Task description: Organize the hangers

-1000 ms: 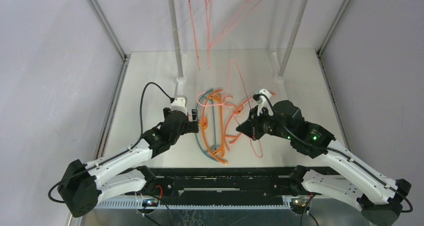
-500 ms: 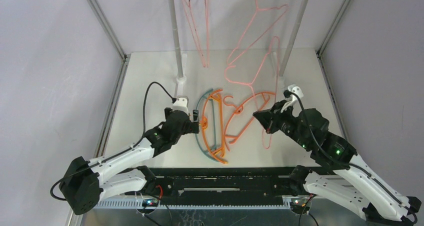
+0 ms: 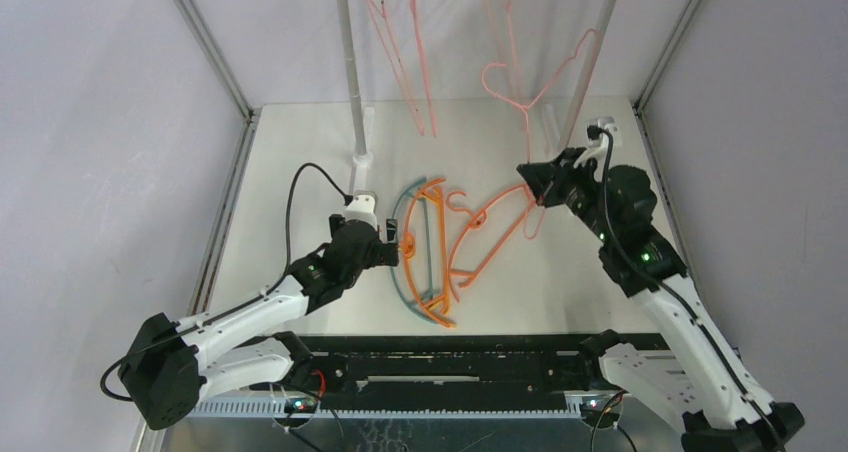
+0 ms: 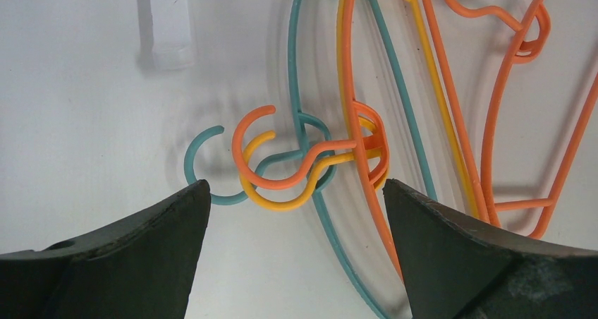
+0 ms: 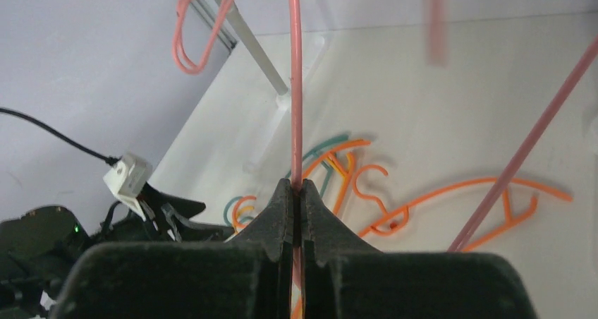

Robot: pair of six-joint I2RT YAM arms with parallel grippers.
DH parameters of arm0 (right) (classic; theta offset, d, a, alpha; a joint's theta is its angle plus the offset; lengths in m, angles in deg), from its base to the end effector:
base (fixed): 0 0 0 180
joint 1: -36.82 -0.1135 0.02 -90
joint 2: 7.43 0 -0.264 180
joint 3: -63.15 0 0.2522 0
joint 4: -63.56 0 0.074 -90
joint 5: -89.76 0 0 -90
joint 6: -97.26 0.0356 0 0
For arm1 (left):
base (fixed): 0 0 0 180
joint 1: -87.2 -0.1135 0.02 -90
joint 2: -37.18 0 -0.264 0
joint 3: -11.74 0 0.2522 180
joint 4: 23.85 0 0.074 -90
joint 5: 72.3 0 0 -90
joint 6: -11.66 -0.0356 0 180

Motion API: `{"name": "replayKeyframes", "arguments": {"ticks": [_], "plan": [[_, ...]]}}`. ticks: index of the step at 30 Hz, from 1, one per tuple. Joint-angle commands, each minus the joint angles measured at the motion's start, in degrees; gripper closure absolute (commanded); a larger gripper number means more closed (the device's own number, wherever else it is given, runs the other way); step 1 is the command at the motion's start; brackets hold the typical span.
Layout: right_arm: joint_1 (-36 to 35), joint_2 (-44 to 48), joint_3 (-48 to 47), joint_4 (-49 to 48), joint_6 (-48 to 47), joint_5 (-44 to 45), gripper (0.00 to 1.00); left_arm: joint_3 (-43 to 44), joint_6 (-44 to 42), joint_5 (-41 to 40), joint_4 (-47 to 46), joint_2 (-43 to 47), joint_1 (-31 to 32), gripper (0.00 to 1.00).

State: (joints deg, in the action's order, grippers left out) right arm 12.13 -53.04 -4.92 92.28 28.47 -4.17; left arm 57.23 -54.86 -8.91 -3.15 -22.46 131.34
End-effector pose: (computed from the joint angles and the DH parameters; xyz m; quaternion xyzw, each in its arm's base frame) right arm 0.1600 0.0763 0.3866 -0.0455 0.7432 0.2836 0.6043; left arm 0.1675 -0.1403 0.2192 0.0499 0.8677 -0.0812 0.4878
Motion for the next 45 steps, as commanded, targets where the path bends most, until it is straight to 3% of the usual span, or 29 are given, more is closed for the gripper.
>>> {"name": "replayKeyframes", "arguments": {"ticks": [1, 13, 20, 35, 45], "plan": [[5.2, -4.3, -4.7, -12.0, 4.4, -15.4, 1.00, 2.2, -1.2, -0.9, -2.0, 0.6, 0.5, 0.04], [2.1, -8.1, -5.5, -18.4, 7.6, -19.3, 1.00, 2.9, -2.5, -1.0, -3.0, -3.2, 0.4, 0.03], [7.4, -13.4, -11.1, -19.7, 7.3, -23.3, 1.00, 3.5, -2.3, -0.7, -3.9, -5.0, 0.4, 0.03], [18.3, -30.8, -20.1, -39.0, 24.0, -36.1, 1.00, 4.2, -3.3, -2.6, -2.5, -4.6, 0.4, 0.03], [26.0, -40.2, -21.0, -57.5, 40.0, -41.2, 1.00, 4.6, -3.8, -2.8, -2.2, -5.5, 0.4, 0.03]]}}
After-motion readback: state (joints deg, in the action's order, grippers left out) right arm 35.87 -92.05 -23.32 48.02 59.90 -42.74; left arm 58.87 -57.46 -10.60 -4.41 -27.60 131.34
